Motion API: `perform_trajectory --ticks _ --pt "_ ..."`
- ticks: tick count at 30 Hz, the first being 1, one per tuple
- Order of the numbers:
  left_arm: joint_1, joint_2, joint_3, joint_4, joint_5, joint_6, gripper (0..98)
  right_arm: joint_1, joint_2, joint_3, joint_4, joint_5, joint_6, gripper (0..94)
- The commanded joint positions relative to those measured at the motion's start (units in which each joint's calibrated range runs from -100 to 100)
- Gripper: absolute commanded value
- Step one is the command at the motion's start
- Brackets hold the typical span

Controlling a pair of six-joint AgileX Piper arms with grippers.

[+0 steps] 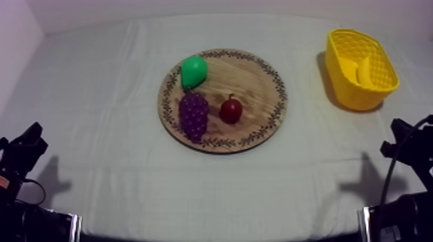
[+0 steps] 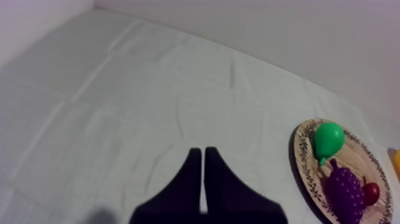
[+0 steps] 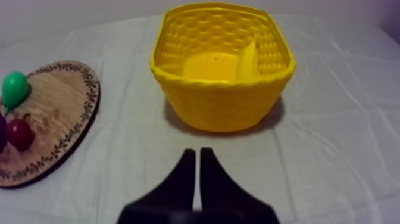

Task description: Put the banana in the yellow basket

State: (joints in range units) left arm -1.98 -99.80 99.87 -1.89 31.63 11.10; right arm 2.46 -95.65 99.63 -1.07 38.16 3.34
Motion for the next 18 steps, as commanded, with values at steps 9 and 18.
perform_trajectory --ticks 9,18 --pt "-0.01 -0.03 0.02 0.01 0.06 -0.01 0.1 -0.08 -0.01 0.03 0.12 0.22 10.91 0.3" --pt "-0.01 -0.03 0.02 0.01 0.06 -0.01 0.1 -0.08 -0.02 0.03 0.12 0.23 8.08 0.3"
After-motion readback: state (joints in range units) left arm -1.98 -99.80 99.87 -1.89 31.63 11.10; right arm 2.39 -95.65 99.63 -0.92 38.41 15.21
